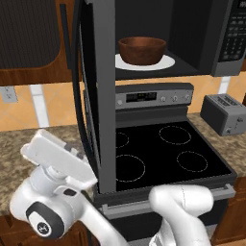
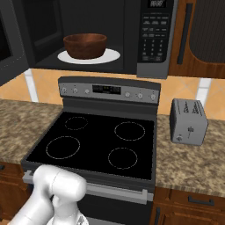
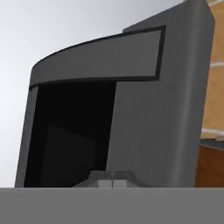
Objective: Open the microwave, place the bowl with waffle inside the microwave, then close the microwave door and turn it on.
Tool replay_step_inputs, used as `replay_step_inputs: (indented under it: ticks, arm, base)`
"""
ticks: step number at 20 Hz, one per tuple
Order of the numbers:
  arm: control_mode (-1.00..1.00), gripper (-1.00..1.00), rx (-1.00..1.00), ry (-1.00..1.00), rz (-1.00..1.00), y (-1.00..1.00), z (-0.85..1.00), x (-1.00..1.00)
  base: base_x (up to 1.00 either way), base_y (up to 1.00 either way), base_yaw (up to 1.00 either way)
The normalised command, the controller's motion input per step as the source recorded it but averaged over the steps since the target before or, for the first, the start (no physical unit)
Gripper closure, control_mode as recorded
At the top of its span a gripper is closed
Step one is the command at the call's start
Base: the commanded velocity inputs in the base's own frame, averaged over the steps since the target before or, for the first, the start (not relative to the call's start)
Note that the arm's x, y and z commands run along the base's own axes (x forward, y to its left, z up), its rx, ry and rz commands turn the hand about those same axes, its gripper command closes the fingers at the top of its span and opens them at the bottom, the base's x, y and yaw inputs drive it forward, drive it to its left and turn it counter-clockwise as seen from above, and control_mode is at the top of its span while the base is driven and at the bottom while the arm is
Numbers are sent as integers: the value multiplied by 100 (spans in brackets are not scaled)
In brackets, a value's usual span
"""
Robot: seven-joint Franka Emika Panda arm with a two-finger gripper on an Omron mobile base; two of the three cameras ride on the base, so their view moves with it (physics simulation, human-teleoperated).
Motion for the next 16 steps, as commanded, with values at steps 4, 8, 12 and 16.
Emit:
replay_step_inputs:
  ticks: [4, 8, 12, 16]
  arm:
    - [-100, 100, 51, -17, 2, -99, 86, -17]
    - [-100, 100, 54, -3, 7, -100, 77, -8]
    - [-100, 100, 46, 7, 5, -100, 62, 0]
    - [-100, 100, 28, 34, 3, -100, 17, 48]
  base:
    - [0, 0, 0]
    - [0, 0, 0]
    - [0, 0, 0]
    - [0, 0, 0]
